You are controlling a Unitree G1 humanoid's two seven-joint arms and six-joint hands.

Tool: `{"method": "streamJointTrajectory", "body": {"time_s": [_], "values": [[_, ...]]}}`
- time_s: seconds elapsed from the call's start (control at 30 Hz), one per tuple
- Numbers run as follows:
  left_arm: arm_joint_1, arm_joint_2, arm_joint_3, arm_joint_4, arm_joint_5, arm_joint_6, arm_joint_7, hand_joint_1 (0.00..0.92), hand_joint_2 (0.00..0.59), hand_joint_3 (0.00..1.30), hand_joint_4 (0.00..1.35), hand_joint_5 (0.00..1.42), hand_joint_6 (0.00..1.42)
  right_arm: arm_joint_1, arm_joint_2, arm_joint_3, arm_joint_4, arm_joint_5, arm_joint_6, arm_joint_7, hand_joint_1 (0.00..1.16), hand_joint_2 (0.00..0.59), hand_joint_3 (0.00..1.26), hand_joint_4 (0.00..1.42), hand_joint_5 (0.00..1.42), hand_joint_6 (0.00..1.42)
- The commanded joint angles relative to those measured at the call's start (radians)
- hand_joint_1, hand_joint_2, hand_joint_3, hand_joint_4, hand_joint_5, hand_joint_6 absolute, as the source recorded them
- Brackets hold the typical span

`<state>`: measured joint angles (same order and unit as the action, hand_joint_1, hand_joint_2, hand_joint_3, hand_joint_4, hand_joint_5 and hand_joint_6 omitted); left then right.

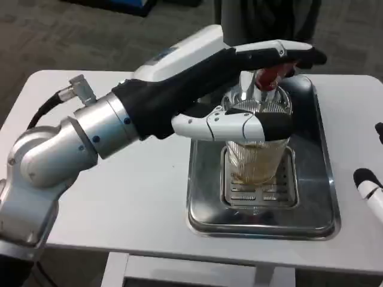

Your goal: Grasp the cup under the faucet to collect the drink, then remove the cup.

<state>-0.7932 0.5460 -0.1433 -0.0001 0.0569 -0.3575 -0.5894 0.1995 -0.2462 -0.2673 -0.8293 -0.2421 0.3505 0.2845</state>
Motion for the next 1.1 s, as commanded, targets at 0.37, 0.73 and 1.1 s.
{"method": "streamJointTrajectory", "body": {"time_s": [0.37,0.73,1.1], "values": [[0.052,0.029,-0.036,-0.021,0.059,0.017,-0.053,0.000,0.067,0.23,0.16,0.25,0.22,0.003,-0.008,-0.004,0.065,0.074,-0.096,-0.045,0.28,0.419,0.01,0.00,0.00,0.11],[0.061,0.028,-0.039,-0.048,0.065,0.033,-0.054,0.000,0.067,0.22,0.15,0.24,0.22,-0.033,-0.027,-0.009,0.134,0.133,-0.164,-0.050,0.33,0.415,0.01,0.00,0.00,0.11],[0.070,0.028,-0.041,-0.079,0.069,0.054,-0.054,0.000,0.067,0.22,0.15,0.24,0.22,-0.080,-0.068,-0.010,0.182,0.142,-0.205,-0.053,0.52,0.271,0.01,0.00,0.01,0.14]]}}
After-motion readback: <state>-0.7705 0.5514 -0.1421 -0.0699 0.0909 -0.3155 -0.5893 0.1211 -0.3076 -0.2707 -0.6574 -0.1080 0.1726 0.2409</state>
